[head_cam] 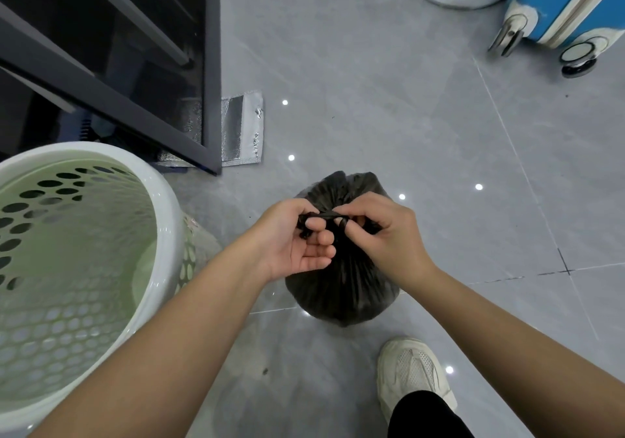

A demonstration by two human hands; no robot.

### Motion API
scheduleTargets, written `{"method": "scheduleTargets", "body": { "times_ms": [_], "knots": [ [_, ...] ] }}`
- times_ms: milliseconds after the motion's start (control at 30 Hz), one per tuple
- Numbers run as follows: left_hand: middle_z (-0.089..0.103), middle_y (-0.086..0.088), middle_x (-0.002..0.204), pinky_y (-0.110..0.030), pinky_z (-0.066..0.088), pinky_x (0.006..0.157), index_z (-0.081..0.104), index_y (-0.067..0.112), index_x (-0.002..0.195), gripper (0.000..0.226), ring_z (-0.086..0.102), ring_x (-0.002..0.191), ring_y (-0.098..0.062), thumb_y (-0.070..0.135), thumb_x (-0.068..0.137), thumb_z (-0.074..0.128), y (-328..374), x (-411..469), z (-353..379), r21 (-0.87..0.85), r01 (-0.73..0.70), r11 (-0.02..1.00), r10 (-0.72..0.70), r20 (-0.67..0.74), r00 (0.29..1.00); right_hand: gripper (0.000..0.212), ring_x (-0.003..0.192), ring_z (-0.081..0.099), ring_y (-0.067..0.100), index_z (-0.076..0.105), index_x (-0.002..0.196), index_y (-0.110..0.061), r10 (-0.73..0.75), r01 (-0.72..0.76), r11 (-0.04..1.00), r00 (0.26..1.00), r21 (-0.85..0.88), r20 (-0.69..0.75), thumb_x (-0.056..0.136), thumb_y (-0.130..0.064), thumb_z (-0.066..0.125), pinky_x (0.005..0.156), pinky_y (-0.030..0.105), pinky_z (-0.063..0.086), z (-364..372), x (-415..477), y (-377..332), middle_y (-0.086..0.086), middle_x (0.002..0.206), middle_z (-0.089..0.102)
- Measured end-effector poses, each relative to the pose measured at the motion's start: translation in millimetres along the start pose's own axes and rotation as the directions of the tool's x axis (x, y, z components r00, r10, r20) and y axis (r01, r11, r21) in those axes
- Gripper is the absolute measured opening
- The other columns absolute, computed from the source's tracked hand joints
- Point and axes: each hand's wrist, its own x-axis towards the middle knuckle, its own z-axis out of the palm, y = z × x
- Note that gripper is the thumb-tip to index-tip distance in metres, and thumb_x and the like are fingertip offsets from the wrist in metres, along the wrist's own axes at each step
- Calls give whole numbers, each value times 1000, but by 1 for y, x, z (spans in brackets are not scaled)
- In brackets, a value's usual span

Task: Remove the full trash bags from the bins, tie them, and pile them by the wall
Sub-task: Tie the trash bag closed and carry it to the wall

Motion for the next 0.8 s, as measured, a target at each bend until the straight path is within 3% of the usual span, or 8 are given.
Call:
{"method": "scheduleTargets", "body": {
  "times_ms": [233, 367, 433, 500, 567, 667, 800],
  "knots": [
    [53, -1, 51, -22, 49, 46, 44, 19, 48, 39, 56, 49, -18, 22, 87, 37, 0, 0, 2, -102, -37, 994, 43, 54, 998, 20, 63, 55, 11, 74, 93, -15, 80, -75, 996, 990, 44, -112, 81, -1, 68, 63, 20, 46, 5, 2, -3, -5, 80, 67],
    [59, -4, 60, -24, 50, 47, 54, 14, 65, 37, 59, 54, -18, 29, 94, 36, -7, 2, 1, -182, -236, 955, 249, 53, 967, 16, 59, 51, 8, 73, 84, -18, 201, -185, 975, 969, 120, -142, 81, -3, 68, 61, 16, 42, 8, 7, -9, -1, 78, 67],
    [65, -5, 66, -25, 52, 49, 58, 11, 79, 28, 61, 55, -18, 25, 97, 43, -18, 7, 5, -107, -423, 900, 414, -97, 905, 17, 58, 48, 5, 71, 81, -19, 291, -267, 950, 945, 163, -148, 80, -3, 66, 60, 15, 41, 9, 11, -12, -2, 74, 65],
    [68, -2, 69, -24, 53, 55, 61, 14, 83, 11, 64, 58, -16, 12, 93, 56, -29, 15, 8, 139, -584, 800, 599, -247, 762, 17, 59, 49, 4, 71, 80, -18, 370, -341, 920, 919, 193, -138, 80, -2, 65, 60, 15, 42, 12, 13, -14, -6, 69, 63],
    [68, 3, 71, -25, 54, 63, 64, 21, 81, 17, 66, 63, -13, 5, 86, 64, -37, 23, 10, 350, -640, 684, 727, -257, 637, 15, 63, 55, 8, 72, 82, -16, 439, -404, 886, 888, 227, -138, 79, -3, 64, 63, 18, 46, 16, 12, -16, -4, 71, 66],
    [70, 5, 75, -34, 57, 73, 67, 28, 81, 20, 69, 69, -12, 8, 82, 69, -39, 26, 11, 485, -637, 598, 791, -232, 566, 15, 75, 65, 19, 73, 87, -14, 508, -459, 846, 849, 272, -146, 81, -4, 64, 70, 24, 54, 17, 11, -17, 4, 79, 71],
    [71, 7, 76, -34, 58, 74, 69, 24, 85, 12, 69, 68, -8, 13, 84, 68, -41, 25, 12, 581, -614, 534, 830, -222, 512, 16, 78, 67, 17, 73, 90, -14, 520, -477, 845, 839, 241, -160, 81, -4, 63, 72, 23, 55, 19, 10, -19, 1, 81, 72]
  ]
}}
